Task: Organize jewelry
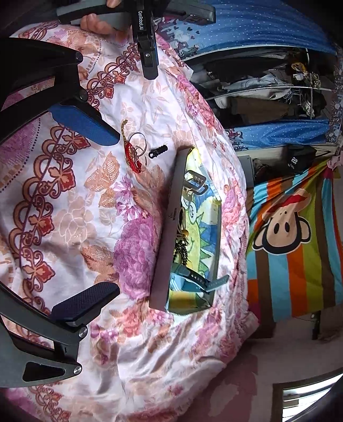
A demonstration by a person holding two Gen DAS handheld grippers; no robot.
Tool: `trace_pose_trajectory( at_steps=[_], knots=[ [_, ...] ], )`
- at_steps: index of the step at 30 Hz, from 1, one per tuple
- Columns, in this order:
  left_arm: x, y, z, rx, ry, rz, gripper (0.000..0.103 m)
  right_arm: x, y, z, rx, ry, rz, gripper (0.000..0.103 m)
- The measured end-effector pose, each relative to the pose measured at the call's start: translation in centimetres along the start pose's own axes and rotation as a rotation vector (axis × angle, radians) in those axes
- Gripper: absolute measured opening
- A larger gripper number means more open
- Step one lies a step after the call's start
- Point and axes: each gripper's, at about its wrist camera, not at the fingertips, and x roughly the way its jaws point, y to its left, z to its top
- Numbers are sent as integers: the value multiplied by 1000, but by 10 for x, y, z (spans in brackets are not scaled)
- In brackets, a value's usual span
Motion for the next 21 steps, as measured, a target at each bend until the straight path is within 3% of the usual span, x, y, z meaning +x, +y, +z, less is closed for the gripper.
trace_pose_trajectory(
  at_steps=[4,10,15,17,21],
  knots=[
    [16,7,13,-15,33,-19,103,16,-6,3,32,38,39,102],
    [38,28,29,-131,64,-106,102,36,-8,9,51,58,52,102],
    [57,40,39,-199,93,-196,84,55,9,15,-22,90,105,101],
    [63,40,39,-204,116,-233,71,62,17,16,-51,106,134,99],
    [69,31,39,-169,155,-309,61,77,27,17,-81,146,176,78]
  ],
)
